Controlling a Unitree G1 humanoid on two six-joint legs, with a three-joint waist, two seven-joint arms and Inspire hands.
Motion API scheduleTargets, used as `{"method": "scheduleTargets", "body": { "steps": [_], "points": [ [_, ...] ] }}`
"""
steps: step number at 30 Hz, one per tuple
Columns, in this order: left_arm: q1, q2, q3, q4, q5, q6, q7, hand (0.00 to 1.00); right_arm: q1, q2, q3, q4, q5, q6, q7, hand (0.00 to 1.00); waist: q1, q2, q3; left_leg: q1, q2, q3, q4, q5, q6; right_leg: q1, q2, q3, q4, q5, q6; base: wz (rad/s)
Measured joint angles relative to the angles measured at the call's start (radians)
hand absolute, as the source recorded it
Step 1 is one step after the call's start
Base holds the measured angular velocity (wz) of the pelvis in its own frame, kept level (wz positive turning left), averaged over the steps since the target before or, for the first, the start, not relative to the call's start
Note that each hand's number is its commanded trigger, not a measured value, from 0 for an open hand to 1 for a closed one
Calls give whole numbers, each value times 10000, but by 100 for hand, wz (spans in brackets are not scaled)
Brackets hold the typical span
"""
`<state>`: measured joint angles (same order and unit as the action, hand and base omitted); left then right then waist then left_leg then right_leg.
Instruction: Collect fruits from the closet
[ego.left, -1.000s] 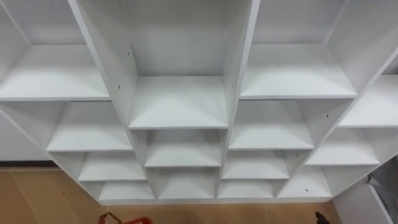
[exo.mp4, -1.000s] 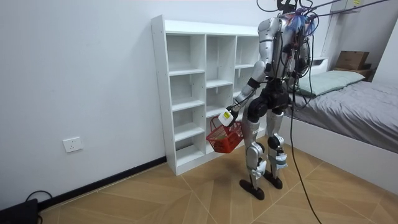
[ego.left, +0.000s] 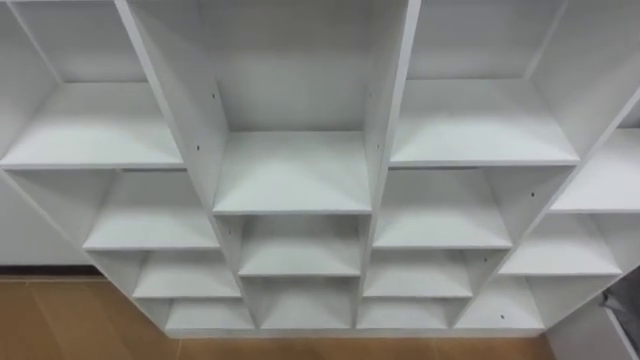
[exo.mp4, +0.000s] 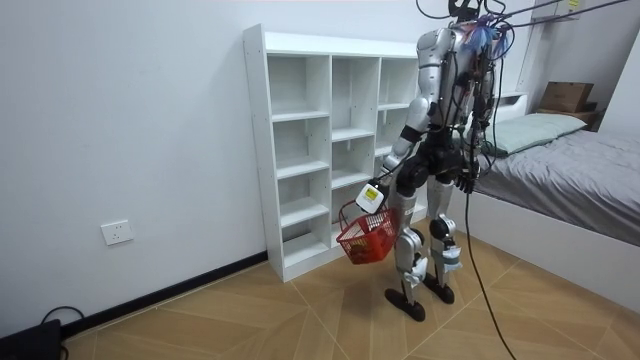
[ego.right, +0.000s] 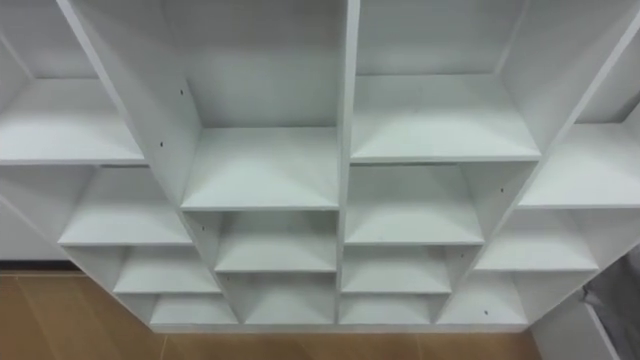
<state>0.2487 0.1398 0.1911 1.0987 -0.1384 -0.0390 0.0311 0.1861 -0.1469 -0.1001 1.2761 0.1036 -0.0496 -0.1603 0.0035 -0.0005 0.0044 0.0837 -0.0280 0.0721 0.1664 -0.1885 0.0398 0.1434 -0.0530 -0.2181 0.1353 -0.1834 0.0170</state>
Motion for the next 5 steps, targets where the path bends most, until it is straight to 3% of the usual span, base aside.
{"method": "scheduleTargets", "body": {
  "steps": [5],
  "points": [
    [-54, -75, -282, -1, 18, 60, 2, 100, -256, 43, 148, -9, 290, 83, 221, 0, -2, 43, 7, -5, -5, -55, -5, -1, 3, 6, -13, -40, -4, -28, 5, 2]
  ]
}}
